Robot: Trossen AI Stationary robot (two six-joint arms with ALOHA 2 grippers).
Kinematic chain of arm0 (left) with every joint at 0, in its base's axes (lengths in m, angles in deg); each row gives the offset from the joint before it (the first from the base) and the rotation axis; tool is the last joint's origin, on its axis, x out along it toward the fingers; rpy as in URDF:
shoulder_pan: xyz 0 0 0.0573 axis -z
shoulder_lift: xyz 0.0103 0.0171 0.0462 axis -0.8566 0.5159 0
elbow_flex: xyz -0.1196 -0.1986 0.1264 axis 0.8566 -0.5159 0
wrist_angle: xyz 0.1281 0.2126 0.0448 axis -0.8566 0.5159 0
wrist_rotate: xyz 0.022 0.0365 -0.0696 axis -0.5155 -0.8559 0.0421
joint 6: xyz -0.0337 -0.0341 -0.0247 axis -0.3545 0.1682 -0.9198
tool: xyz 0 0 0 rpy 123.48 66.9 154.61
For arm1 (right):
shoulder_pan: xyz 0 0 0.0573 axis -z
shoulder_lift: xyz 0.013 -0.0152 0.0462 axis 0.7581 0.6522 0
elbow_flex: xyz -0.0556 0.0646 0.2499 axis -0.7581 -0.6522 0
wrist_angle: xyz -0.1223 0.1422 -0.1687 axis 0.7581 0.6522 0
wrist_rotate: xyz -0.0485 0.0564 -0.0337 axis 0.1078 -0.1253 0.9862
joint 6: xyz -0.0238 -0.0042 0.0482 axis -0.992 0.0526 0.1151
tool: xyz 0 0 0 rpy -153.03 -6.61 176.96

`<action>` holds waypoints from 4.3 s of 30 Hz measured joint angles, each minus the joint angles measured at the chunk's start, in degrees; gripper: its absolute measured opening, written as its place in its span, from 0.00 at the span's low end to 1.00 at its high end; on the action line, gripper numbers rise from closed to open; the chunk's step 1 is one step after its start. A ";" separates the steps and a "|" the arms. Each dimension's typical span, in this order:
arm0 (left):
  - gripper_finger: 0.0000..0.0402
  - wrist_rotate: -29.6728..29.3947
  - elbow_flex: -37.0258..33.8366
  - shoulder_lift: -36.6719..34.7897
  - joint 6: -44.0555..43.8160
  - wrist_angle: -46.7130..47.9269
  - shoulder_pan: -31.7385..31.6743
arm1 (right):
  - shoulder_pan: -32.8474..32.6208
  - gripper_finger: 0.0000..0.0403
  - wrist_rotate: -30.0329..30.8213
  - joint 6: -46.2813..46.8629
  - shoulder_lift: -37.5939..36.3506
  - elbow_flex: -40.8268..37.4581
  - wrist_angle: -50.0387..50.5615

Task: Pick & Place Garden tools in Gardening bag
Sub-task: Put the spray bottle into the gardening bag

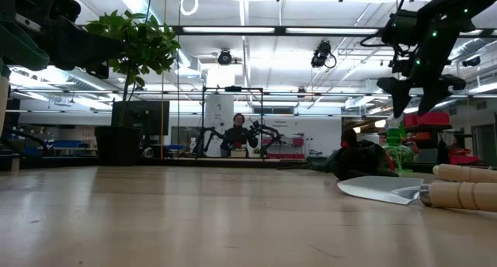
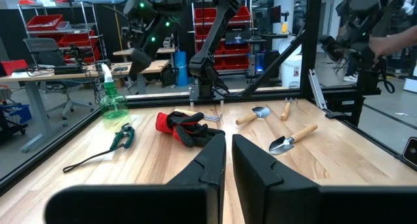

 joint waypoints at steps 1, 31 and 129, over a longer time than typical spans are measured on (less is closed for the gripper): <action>0.08 0.00 0.01 -0.01 0.00 -0.01 0.00 | 0.00 0.75 0.28 -0.12 0.00 -0.58 -0.73; 0.08 -0.01 0.01 0.01 0.00 -0.01 0.02 | -1.13 0.75 12.60 -2.98 3.54 -6.05 -12.44; 0.08 0.00 0.00 0.00 0.00 -0.01 0.02 | -3.75 0.55 32.73 11.04 24.37 -14.25 -49.22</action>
